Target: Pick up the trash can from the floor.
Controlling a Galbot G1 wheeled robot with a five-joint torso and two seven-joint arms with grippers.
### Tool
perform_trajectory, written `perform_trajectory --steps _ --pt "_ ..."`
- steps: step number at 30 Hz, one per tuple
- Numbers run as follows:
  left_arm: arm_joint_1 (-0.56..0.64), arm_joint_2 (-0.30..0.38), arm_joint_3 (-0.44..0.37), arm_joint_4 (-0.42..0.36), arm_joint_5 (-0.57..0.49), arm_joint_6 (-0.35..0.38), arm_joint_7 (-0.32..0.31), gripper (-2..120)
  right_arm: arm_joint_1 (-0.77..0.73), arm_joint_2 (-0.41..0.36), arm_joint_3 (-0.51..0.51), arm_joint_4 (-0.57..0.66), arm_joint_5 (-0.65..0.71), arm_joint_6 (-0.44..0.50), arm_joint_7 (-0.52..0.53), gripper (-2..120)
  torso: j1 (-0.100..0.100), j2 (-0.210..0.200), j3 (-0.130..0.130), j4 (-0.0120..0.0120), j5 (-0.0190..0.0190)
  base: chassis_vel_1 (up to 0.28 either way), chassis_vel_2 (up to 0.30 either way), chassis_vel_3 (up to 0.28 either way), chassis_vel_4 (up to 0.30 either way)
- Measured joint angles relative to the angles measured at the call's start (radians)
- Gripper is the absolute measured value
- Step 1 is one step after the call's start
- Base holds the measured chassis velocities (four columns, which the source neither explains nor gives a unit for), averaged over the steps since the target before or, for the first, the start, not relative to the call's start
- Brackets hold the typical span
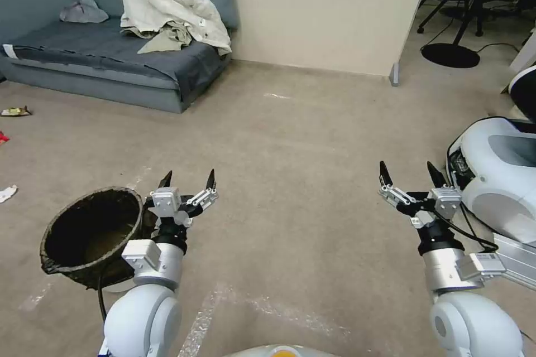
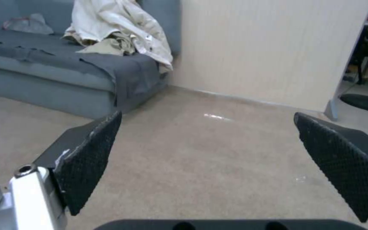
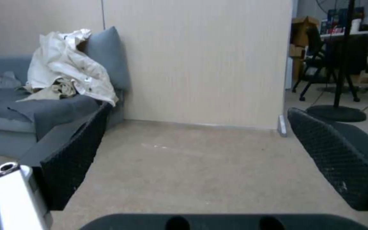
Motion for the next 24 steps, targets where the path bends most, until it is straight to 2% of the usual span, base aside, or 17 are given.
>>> perform_trajectory --steps 9,24 --pt "0.01 -0.006 -0.004 0.0 0.002 -0.015 -0.001 99 0.005 -0.005 -0.003 -0.007 0.004 0.002 -0.003 100 0.0 0.0 0.0 0.0001 0.0 0.016 0.015 0.021 0.021" --pt "0.025 -0.014 -0.009 0.003 0.002 -0.035 -0.015 98 0.019 -0.008 -0.015 -0.03 0.013 0.025 -0.025 100 0.0 0.0 0.0 0.0001 0.0 0.093 0.091 0.093 0.094"
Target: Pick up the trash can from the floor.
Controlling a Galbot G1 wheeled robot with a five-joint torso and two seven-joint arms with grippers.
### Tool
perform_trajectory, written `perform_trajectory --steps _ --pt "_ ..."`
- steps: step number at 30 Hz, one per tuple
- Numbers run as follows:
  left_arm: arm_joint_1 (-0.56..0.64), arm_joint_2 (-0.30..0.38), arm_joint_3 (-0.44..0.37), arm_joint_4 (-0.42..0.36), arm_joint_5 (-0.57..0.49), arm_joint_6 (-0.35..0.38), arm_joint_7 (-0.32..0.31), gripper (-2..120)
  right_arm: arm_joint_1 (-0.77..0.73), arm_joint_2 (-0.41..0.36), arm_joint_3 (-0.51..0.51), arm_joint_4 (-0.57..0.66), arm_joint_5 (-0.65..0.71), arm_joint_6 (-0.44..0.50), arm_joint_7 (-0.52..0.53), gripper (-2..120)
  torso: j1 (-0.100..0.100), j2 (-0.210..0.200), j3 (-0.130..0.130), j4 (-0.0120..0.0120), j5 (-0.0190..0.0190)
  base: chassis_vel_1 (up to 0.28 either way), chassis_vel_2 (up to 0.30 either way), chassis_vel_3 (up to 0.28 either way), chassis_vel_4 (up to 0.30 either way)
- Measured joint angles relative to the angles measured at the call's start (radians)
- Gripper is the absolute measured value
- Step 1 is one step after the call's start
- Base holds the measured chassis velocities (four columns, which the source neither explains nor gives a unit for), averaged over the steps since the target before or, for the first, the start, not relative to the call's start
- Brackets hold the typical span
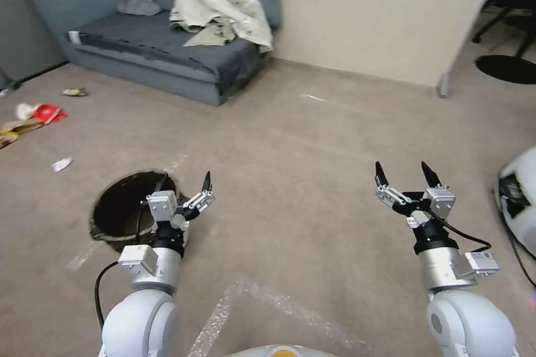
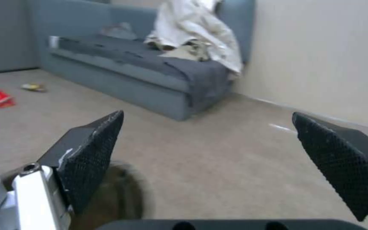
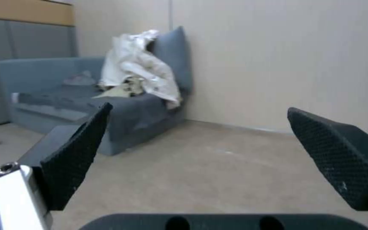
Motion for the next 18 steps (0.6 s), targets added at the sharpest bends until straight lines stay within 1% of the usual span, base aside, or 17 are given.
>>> perform_trajectory --steps 14,18 --pt "0.012 -0.008 -0.002 -0.003 0.006 -0.013 -0.015 99 0.004 -0.005 -0.001 -0.016 0.006 0.027 -0.023 100 0.0 0.0 0.0 -0.0002 0.0 0.126 0.119 0.129 0.124" --pt "0.013 -0.008 -0.001 0.002 0.016 -0.029 -0.026 99 0.004 -0.004 -0.002 -0.021 0.007 0.036 -0.028 100 0.0 0.0 0.0 0.0002 0.0001 0.122 0.122 0.11 0.127"
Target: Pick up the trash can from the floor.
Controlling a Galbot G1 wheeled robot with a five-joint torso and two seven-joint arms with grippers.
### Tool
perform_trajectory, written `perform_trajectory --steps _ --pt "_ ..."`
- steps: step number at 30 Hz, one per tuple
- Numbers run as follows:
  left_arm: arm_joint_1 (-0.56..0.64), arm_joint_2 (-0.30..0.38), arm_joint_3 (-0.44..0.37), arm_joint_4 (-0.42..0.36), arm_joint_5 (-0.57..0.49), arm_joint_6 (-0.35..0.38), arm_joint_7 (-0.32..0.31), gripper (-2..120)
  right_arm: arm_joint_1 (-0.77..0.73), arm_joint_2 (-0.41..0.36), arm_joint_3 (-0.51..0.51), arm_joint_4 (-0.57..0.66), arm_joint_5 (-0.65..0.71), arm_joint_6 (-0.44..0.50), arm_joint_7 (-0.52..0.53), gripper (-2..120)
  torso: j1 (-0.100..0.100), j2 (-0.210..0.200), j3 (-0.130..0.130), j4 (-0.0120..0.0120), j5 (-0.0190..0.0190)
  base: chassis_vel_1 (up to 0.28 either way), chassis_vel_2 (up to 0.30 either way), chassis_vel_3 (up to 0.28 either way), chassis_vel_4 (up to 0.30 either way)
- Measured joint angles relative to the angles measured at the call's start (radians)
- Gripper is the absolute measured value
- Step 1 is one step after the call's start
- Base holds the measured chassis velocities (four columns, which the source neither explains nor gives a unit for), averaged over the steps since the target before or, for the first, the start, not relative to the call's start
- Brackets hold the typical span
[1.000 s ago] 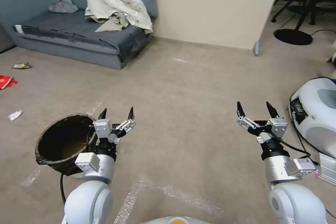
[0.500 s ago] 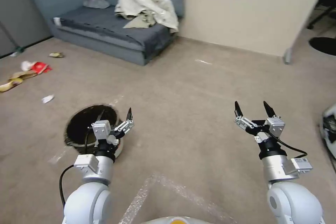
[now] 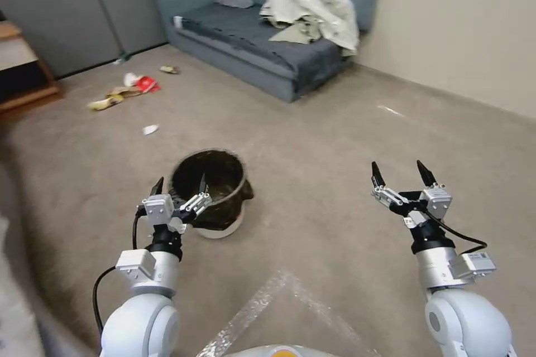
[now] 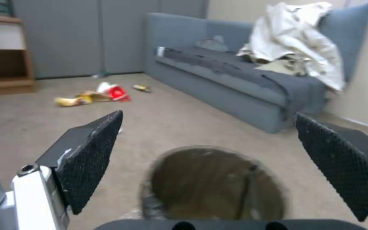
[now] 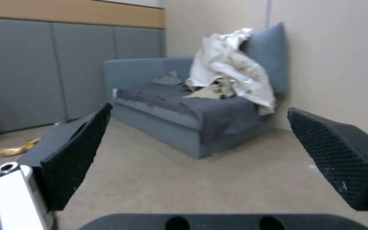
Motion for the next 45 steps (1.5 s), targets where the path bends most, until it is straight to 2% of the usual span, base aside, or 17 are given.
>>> perform_trajectory --steps 7,34,45 --pt "0.003 -0.001 0.002 0.006 0.004 -0.013 -0.006 99 0.0 0.0 0.0 -0.003 0.003 0.008 -0.013 100 0.0 0.0 0.0 -0.0007 -0.0001 0.034 0.035 0.041 0.045" --pt "0.005 0.002 -0.002 0.012 0.018 -0.029 -0.039 99 0.001 0.008 0.001 -0.02 0.022 0.03 -0.088 100 0.0 0.0 0.0 -0.0004 -0.0001 0.0 0.0 0.0 0.0" --pt "-0.008 0.006 -0.004 0.029 0.018 -0.032 -0.048 99 0.0 0.011 0.0 -0.023 0.021 0.031 -0.095 100 0.0 0.0 0.0 -0.0002 -0.0001 -0.108 0.113 0.114 -0.101"
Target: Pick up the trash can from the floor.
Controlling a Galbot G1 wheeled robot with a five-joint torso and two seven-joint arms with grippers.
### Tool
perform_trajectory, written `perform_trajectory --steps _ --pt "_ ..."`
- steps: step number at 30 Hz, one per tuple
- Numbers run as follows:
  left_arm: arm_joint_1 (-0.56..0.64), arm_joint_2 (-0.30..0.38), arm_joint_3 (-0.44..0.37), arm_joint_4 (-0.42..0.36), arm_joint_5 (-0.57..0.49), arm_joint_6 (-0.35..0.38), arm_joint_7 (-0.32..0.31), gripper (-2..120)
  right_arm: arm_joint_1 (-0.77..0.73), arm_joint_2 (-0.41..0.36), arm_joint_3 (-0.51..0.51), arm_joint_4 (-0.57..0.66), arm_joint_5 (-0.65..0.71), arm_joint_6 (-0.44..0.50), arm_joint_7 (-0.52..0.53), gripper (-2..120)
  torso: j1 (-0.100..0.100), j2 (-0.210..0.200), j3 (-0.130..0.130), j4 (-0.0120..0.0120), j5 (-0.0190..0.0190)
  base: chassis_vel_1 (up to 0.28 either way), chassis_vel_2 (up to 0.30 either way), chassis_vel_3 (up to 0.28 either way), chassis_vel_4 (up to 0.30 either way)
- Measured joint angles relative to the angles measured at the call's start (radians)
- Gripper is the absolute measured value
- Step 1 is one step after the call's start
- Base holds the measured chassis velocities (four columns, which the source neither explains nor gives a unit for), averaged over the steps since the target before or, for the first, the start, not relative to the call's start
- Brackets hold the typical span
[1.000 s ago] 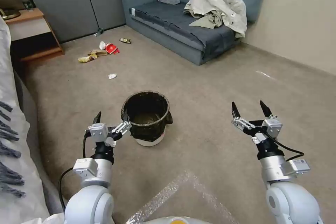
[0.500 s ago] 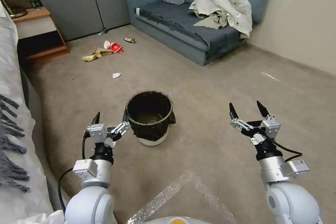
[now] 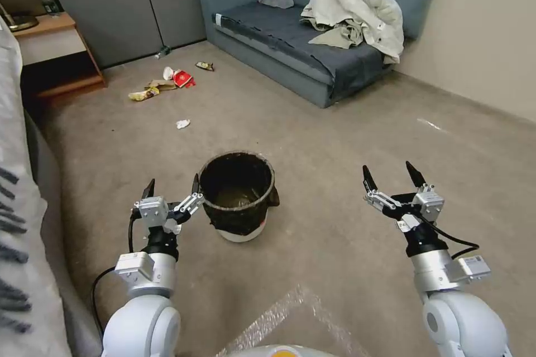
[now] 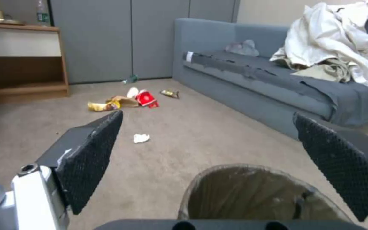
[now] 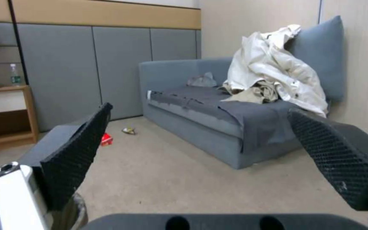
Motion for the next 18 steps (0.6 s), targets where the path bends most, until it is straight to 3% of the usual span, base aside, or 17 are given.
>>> perform_trajectory --steps 7,10,11,14,15,18 --pt "-0.03 0.013 0.001 0.005 -0.025 0.058 -0.043 99 0.007 -0.001 -0.001 -0.007 -0.001 0.016 -0.003 100 0.0 0.0 0.0 0.0 0.0001 -0.054 0.054 0.065 -0.048" --pt "-0.088 0.049 0.001 0.009 -0.145 0.189 -0.113 99 0.01 -0.004 -0.002 -0.009 -0.001 0.024 -0.006 100 0.0 0.0 0.0 -0.0001 0.0001 0.0 0.0 0.0 0.0" --pt "-0.088 0.049 0.001 0.009 -0.145 0.189 -0.113 99 0.01 -0.004 -0.002 -0.009 -0.001 0.024 -0.006 100 0.0 0.0 0.0 -0.0001 0.0001 0.0 0.0 0.0 0.0" --pt "-0.162 0.093 -0.007 0.046 -0.306 0.312 -0.168 99 0.009 -0.004 -0.002 -0.009 0.0 0.026 -0.011 100 0.0 0.0 0.0 -0.0001 0.0 0.0 0.0 0.0 0.0" --pt "-0.162 0.093 -0.007 0.046 -0.306 0.312 -0.168 99 0.009 -0.004 -0.002 -0.009 0.0 0.026 -0.011 100 0.0 0.0 0.0 -0.0001 0.0 0.0 0.0 0.0 0.0" --pt "-0.252 0.142 -0.007 0.128 -0.52 0.435 -0.226 99 0.004 -0.007 -0.001 -0.003 0.0 0.027 -0.016 100 0.0 0.0 0.0 -0.0003 0.0 0.0 0.0 0.0 0.0"
